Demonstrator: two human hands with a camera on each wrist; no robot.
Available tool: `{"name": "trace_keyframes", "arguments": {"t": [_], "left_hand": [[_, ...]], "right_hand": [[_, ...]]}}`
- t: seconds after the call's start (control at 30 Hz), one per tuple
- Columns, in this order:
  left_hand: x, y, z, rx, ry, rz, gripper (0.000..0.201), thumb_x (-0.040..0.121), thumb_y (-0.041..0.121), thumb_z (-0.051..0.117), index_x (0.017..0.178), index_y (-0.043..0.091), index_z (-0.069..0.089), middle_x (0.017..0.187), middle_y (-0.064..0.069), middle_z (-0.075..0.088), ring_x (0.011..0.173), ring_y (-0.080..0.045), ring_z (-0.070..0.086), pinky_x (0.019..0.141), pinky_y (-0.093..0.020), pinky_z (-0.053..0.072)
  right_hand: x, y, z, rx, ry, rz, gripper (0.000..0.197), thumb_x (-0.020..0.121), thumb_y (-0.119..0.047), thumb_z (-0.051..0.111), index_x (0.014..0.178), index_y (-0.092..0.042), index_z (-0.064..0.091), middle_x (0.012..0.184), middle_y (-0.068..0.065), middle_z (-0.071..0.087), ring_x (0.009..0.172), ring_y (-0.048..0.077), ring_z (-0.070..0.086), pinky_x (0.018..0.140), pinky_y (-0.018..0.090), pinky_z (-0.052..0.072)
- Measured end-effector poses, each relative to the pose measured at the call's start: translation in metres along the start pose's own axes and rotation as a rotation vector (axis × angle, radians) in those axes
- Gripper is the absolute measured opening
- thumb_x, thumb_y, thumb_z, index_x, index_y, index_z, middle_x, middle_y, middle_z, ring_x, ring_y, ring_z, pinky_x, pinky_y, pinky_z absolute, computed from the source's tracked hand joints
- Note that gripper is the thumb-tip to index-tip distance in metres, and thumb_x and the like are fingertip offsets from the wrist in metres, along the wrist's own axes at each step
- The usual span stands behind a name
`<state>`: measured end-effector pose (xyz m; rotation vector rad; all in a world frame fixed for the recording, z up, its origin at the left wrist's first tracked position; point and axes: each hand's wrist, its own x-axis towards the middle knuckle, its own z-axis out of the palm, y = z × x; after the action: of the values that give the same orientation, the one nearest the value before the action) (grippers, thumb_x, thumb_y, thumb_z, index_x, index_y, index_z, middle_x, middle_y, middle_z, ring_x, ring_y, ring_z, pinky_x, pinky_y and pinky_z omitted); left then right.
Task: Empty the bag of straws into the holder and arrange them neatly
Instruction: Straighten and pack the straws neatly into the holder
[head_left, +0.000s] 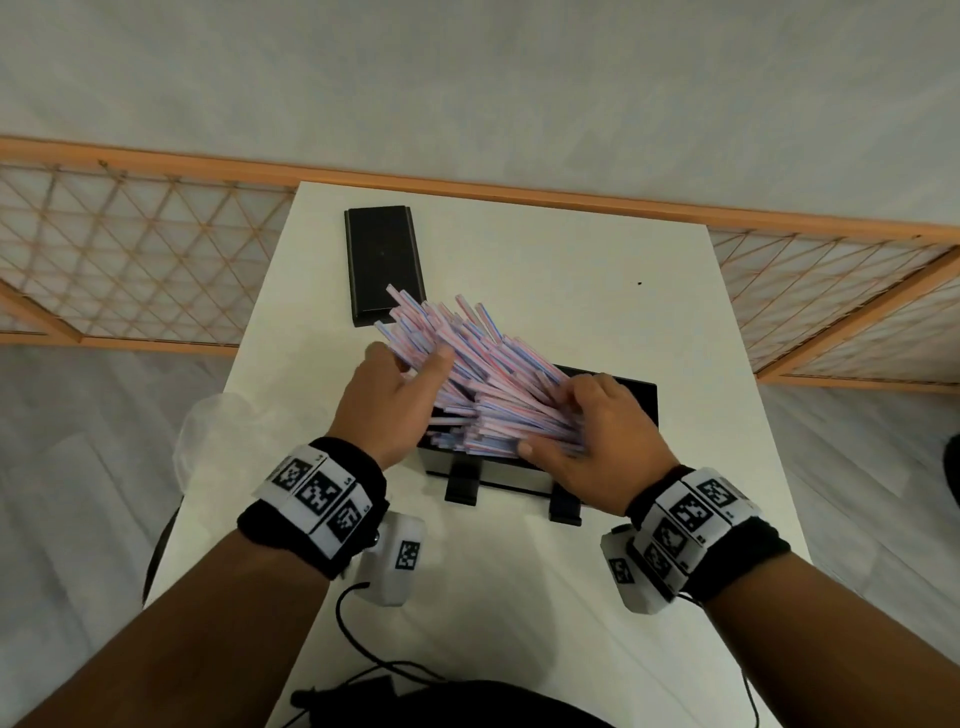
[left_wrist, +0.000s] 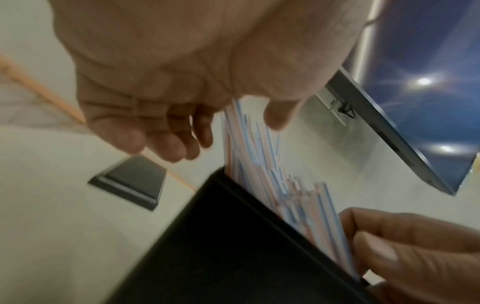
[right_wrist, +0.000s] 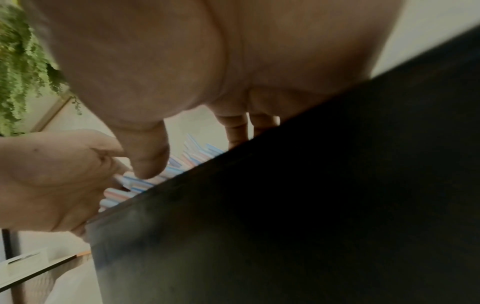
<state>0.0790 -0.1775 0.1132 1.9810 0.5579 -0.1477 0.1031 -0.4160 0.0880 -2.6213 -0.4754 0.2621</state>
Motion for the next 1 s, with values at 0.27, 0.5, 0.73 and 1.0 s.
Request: {"name": "trace_keyframes", "arguments": {"t": [0.27,0.5,0.73,1.0], "left_hand": [[0.005,-0.014,0.036,-0.600,-0.005,-0.055,0.090,0.061,0.092,0.059,0.130,0.035,0.053,0.129,0.010,0.067,0.121,-0.013,0.063,0.110,-0.044,0.044],[0.004,-0.012,0.041,-0.628,-0.013,-0.098,0.077,0.076,0.082,0.053,0.126,0.024,0.047,0.117,0.007,0.064,0.099,-0.009,0.066,0.081,-0.028,0.056],[0.004,-0.018,0.044,-0.569,-0.011,0.054,0.098,0.067,0.083,0.067,0.142,0.026,0.041,0.134,0.009,0.061,0.123,-0.010,0.061,0.108,-0.042,0.047],[-0.001,-0.017,0.045,-0.363,-0.019,0.046,0.077,0.079,0.070,0.069,0.135,0.028,0.036,0.123,0.019,0.050,0.120,-0.009,0.056,0.106,-0.033,0.043]], "right_hand": [[-0.006,-0.003,0.008,0.024,-0.151,-0.099,0.073,0.077,-0.077,0.040,0.115,-0.022,0.067,0.103,0.002,0.065,0.100,0.023,0.062,0.091,0.037,0.050],[-0.002,-0.010,0.007,-0.115,-0.293,0.026,0.099,0.063,-0.100,0.011,0.114,-0.031,0.061,0.100,-0.008,0.067,0.102,0.019,0.063,0.091,0.039,0.051],[0.008,-0.017,0.007,-0.057,-0.407,0.086,0.097,0.052,-0.106,0.011,0.088,-0.028,0.058,0.085,-0.007,0.065,0.088,0.019,0.063,0.085,0.037,0.053],[0.008,-0.026,0.001,-0.205,-0.351,0.060,0.089,0.061,-0.100,0.013,0.083,-0.023,0.053,0.083,-0.004,0.061,0.084,0.022,0.064,0.077,0.034,0.053]]}}
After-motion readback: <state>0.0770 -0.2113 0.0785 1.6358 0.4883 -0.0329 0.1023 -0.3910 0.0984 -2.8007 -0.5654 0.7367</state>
